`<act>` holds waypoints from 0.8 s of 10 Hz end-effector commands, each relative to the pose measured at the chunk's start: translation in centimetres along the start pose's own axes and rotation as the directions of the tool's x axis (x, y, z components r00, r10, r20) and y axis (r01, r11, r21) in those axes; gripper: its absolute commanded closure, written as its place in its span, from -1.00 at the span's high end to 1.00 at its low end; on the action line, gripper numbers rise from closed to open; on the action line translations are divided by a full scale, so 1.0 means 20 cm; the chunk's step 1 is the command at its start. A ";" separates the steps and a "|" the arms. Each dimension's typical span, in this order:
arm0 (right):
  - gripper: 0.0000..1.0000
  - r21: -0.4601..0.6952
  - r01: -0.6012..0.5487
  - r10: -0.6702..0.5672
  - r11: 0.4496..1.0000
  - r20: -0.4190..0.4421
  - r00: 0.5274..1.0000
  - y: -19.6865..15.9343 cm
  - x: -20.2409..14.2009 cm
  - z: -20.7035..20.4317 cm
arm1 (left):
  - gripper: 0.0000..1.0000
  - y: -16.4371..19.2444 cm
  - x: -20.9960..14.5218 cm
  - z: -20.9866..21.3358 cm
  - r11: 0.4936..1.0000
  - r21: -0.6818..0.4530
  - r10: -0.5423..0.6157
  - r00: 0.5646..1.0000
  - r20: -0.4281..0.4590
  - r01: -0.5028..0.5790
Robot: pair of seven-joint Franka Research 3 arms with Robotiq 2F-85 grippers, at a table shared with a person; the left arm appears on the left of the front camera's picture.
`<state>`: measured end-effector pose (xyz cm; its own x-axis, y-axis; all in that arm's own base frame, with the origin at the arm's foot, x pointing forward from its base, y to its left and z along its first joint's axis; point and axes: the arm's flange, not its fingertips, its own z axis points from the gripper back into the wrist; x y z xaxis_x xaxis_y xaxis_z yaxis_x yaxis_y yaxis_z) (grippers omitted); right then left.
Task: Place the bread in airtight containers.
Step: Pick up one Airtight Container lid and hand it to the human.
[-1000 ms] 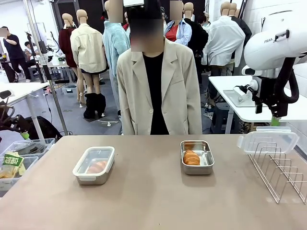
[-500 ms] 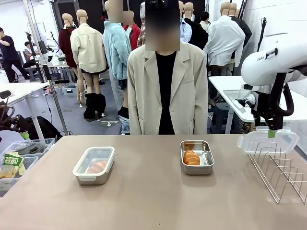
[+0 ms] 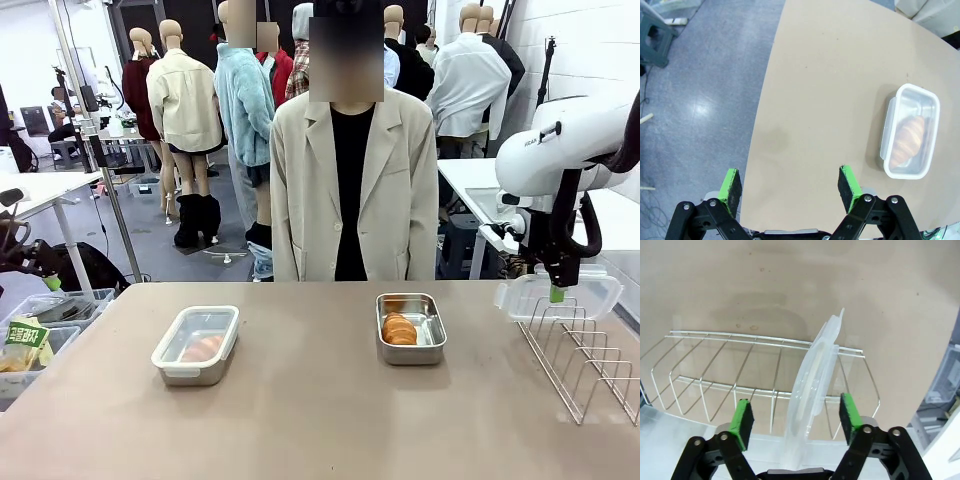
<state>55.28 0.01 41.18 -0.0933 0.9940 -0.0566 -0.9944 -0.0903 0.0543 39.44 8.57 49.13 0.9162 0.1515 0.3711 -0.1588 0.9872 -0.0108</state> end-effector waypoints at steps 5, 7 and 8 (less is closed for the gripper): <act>-1.00 -0.026 -0.002 0.003 1.000 0.038 0.999 -0.01 -0.01 0.05 | 1.00 0.00 0.00 0.01 1.000 0.000 0.002 1.000 -0.003 -0.002; -1.00 -0.062 0.010 -0.006 0.998 0.051 0.999 0.01 -0.01 0.07 | 1.00 0.00 0.00 0.01 1.000 0.000 0.002 1.000 -0.003 -0.002; -1.00 -0.077 0.008 -0.004 0.997 0.051 0.999 0.04 -0.01 0.09 | 1.00 0.00 0.00 0.01 1.000 0.000 0.002 1.000 -0.003 -0.002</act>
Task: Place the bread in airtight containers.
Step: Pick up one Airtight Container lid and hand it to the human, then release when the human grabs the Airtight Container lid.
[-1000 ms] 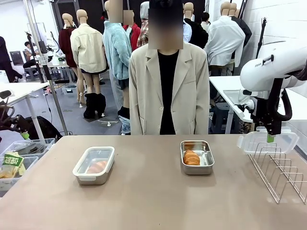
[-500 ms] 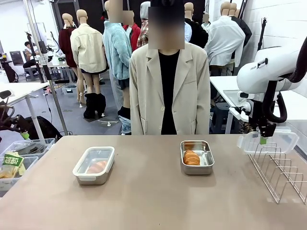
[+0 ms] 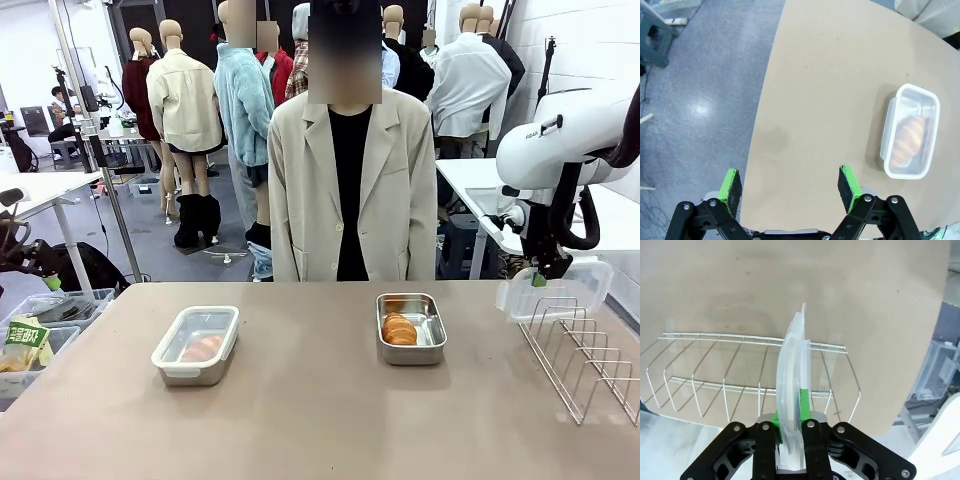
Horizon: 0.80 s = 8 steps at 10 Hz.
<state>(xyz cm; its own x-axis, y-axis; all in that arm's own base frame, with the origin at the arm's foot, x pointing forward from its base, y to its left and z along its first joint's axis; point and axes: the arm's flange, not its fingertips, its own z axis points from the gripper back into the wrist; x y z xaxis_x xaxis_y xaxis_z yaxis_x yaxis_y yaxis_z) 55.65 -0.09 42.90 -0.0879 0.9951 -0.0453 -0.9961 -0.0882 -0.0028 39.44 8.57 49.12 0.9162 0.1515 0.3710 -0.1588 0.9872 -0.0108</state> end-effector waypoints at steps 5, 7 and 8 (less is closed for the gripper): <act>-1.00 -0.129 -0.001 0.009 0.992 0.064 0.998 0.19 -0.01 0.19 | 1.00 0.00 0.00 0.01 1.000 0.000 0.002 1.000 -0.003 -0.002; -1.00 -0.281 -0.024 0.042 0.959 0.061 0.997 0.33 0.01 0.40 | 1.00 0.00 0.00 0.01 1.000 0.000 0.002 1.000 -0.003 -0.002; -1.00 -0.355 -0.052 0.075 0.934 0.053 0.996 0.42 0.05 0.53 | 1.00 0.00 0.00 0.01 1.000 0.000 0.002 1.000 -0.003 -0.002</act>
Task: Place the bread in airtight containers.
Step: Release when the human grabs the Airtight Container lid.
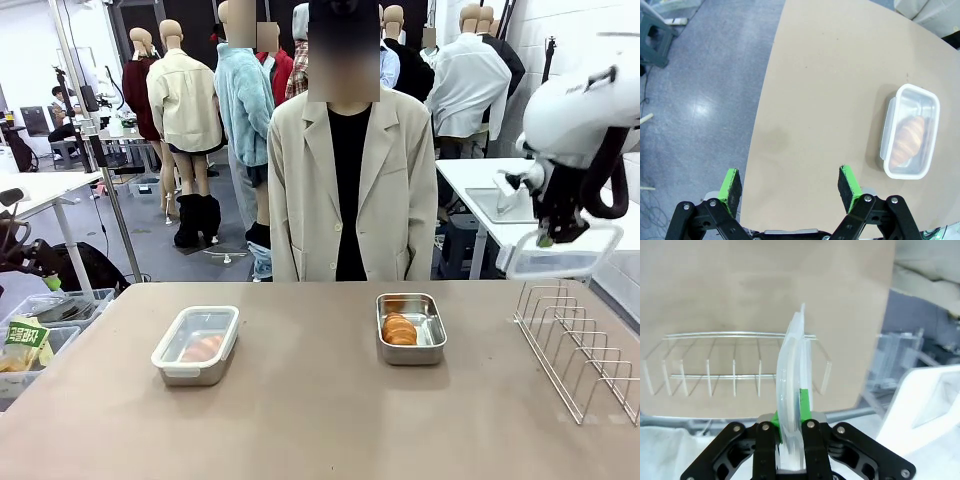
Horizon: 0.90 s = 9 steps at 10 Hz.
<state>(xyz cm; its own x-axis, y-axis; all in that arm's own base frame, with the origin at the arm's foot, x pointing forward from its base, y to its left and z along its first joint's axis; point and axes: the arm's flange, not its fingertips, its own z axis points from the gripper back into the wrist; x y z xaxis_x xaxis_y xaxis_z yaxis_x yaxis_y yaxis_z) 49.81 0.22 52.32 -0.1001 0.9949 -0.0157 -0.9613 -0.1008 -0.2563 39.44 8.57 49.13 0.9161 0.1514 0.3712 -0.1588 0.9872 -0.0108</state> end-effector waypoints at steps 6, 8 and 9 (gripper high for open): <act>-1.00 -0.406 -0.273 0.336 0.872 0.089 0.938 -0.08 0.50 0.39 | 1.00 0.00 0.00 0.01 1.000 0.000 0.002 1.000 -0.003 -0.002; -1.00 -0.391 -0.269 0.335 0.880 0.110 0.936 -0.20 0.61 0.36 | 1.00 0.00 0.00 0.01 1.000 0.000 0.002 1.000 -0.003 -0.002; -1.00 -0.387 -0.269 0.335 0.882 0.112 0.936 -0.24 0.66 0.37 | 1.00 0.00 0.00 0.01 1.000 0.000 0.002 1.000 -0.003 -0.002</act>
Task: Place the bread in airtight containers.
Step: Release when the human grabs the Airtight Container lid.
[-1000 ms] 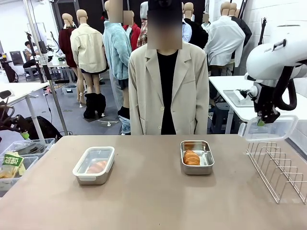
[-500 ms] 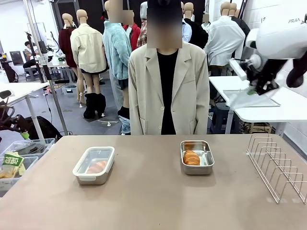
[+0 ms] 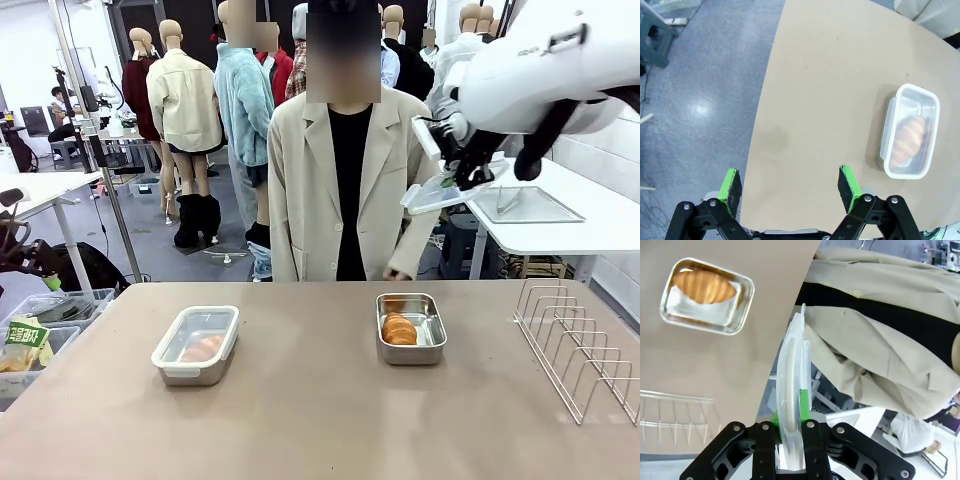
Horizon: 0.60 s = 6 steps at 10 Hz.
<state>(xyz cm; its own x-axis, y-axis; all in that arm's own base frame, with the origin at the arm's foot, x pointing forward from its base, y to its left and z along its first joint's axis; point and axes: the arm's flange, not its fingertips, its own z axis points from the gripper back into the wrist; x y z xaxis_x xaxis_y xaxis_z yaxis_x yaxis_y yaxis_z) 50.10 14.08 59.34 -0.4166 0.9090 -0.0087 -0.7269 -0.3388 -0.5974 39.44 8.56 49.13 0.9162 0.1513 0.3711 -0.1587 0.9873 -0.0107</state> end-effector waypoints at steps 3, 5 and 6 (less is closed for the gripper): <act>-1.00 0.011 0.016 -0.016 1.000 -0.006 1.000 -0.15 -0.04 -0.04 | 1.00 0.00 0.00 0.01 1.000 0.000 0.002 1.000 -0.003 -0.002; -1.00 0.017 0.029 -0.029 0.999 -0.021 0.999 -0.20 -0.02 -0.07 | 1.00 0.00 0.00 0.01 1.000 0.000 0.002 1.000 -0.003 -0.002; -1.00 0.035 0.031 -0.030 0.999 -0.018 0.999 -0.22 -0.02 -0.08 | 1.00 0.00 0.00 0.01 1.000 0.000 0.002 1.000 -0.003 -0.002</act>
<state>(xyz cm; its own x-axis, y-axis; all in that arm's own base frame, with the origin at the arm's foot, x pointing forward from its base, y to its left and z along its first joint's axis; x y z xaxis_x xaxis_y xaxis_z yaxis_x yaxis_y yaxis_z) 53.45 15.17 60.23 -0.4024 0.9154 -0.0087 -0.7388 -0.3303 -0.5874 39.44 8.56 49.13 0.9162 0.1513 0.3711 -0.1587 0.9873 -0.0107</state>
